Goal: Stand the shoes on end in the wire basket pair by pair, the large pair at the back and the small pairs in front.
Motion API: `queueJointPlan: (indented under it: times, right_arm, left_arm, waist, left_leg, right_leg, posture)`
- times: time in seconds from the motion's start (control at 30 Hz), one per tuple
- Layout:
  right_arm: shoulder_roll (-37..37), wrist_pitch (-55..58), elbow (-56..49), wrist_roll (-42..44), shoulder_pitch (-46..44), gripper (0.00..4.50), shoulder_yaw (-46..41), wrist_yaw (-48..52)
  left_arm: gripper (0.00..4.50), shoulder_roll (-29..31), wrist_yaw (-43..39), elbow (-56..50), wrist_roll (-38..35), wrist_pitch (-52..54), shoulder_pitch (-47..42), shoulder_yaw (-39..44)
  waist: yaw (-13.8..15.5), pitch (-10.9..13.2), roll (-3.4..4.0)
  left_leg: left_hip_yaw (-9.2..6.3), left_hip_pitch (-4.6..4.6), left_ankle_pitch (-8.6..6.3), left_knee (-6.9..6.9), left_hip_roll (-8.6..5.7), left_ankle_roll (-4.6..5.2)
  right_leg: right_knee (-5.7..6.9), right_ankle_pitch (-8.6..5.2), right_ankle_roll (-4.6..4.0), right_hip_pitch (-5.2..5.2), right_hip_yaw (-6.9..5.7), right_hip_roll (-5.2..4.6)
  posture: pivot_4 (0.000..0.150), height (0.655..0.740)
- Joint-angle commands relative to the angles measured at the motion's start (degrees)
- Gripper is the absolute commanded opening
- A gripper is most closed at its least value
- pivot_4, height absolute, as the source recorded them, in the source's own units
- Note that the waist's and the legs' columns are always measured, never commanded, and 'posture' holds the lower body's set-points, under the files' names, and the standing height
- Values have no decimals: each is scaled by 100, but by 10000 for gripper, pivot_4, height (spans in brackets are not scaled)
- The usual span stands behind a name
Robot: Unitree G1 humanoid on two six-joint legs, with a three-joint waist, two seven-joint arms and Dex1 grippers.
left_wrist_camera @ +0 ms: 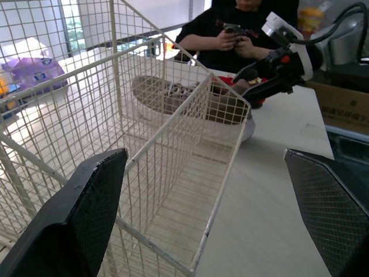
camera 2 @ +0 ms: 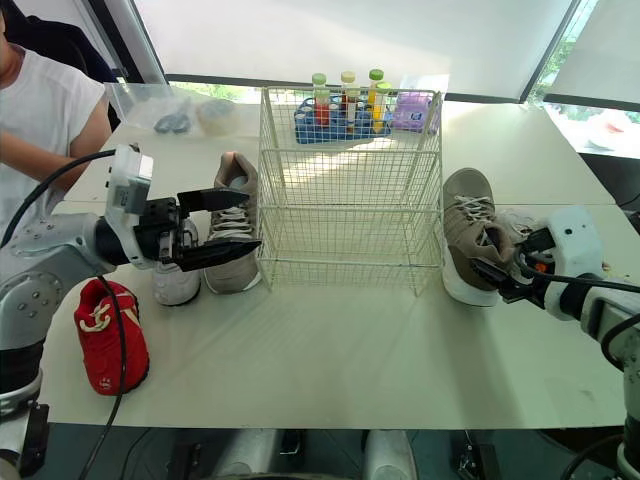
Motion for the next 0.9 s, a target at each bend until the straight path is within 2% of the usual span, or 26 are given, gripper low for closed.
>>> queueJointPlan:
  times: [0.03,0.23,0.27,0.33,0.5,0.57,0.63,0.77,0.9]
  right_arm:
    - [236,-41,-216,-20,-76,44498,112,-329]
    - [589,-239,-18,-145,-126,44498,312,-738]
    - [638,-275,36,-162,-137,42318,342,-780]
    - [705,-317,95,-134,-152,37583,369,-795]
    - [726,-366,69,-61,-94,14610,411,-770]
    - [728,-375,83,-59,-103,7321,388,-789]
    - [715,-373,81,-35,-103,2230,367,-780]
    - [650,-377,56,26,-277,2069,197,-792]
    - [428,-199,192,181,-1028,2069,-224,-930]
  left_arm:
    - [45000,-9,-31,-57,30,-98,-110,45]
    - [45000,-15,-46,-53,97,-130,-86,56]
    - [45000,-15,-51,-58,114,-138,-76,60]
    - [45000,-18,-54,-63,138,-150,-69,68]
    - [45000,-9,-61,-68,182,-181,-47,91]
    - [45000,-7,-63,-63,195,-201,-45,92]
    - [45000,-18,-59,-58,204,-205,-68,82]
    - [45000,-31,-76,-27,227,-212,-122,56]
    - [45000,-38,-111,28,244,-212,-204,25]
  waist:
    - [-3,0,0]
    - [-4,0,0]
    - [-1,0,0]
    - [-4,0,0]
    - [-1,-1,-1]
    - [0,-1,-1]
    - [-1,-1,-1]
    - [-1,-1,-1]
    - [-5,3,5]
  left_leg:
    - [1,0,0,-1,0,0]
    - [2,0,6,2,1,10]
    - [2,0,6,2,1,10]
    - [2,0,6,1,1,10]
    - [2,1,6,1,1,9]
    - [2,1,5,0,1,9]
    - [2,0,6,-1,1,10]
    - [2,0,6,-2,1,11]
    - [4,-4,7,0,1,12]
  right_leg:
    - [1,0,0,-2,0,0]
    - [3,0,0,-3,0,1]
    - [3,0,0,-2,0,1]
    - [3,0,0,-3,0,1]
    - [3,0,1,-3,0,2]
    - [3,0,0,-3,0,2]
    - [2,0,0,-5,0,2]
    - [2,0,1,-5,0,2]
    - [5,0,1,-10,1,1]
  posture:
    - [1500,7400]
    - [1500,7400]
    - [1500,7400]
    - [1500,7400]
    - [1500,7400]
    - [1500,7400]
    - [1500,7400]
    - [1500,7400]
    - [1500,7400]
